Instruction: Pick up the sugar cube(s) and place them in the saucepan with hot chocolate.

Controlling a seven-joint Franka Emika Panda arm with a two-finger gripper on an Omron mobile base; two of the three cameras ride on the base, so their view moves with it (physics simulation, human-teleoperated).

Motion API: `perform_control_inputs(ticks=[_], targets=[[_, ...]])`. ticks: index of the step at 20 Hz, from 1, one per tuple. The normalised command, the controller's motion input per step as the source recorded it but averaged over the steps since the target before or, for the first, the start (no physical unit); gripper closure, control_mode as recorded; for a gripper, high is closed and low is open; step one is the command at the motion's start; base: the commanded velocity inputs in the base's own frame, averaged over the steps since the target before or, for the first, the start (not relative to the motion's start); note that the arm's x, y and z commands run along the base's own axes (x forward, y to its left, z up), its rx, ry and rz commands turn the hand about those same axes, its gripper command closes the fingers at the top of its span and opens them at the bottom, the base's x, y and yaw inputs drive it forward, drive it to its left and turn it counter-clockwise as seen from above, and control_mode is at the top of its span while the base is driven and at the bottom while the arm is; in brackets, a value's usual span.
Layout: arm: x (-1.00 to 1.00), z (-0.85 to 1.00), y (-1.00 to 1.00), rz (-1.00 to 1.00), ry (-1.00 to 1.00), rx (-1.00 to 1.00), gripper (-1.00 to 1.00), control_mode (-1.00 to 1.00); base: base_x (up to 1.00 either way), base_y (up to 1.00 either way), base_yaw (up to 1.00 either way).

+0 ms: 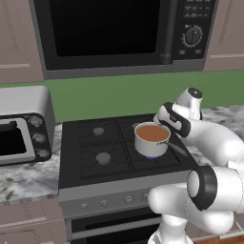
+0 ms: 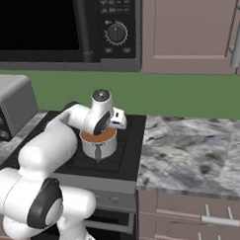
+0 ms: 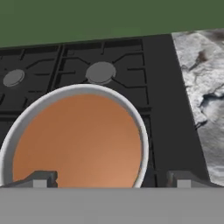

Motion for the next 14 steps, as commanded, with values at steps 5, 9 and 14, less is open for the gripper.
perform_control_inputs(ticks=[5,9,14], targets=[[-0.02,0.00,-0.57,0.00,-0.12,0.07,-1.00,-1.00,0.00,0.00,0.00],[0.00,0.00,-0.59,-0.03,-0.02,0.02,-1.00,-1.00,0.00,0.00,0.00],[-0.08,0.00,-0.72,-0.11,0.00,0.00,-1.00,-1.00,0.00,0.00,0.00]])
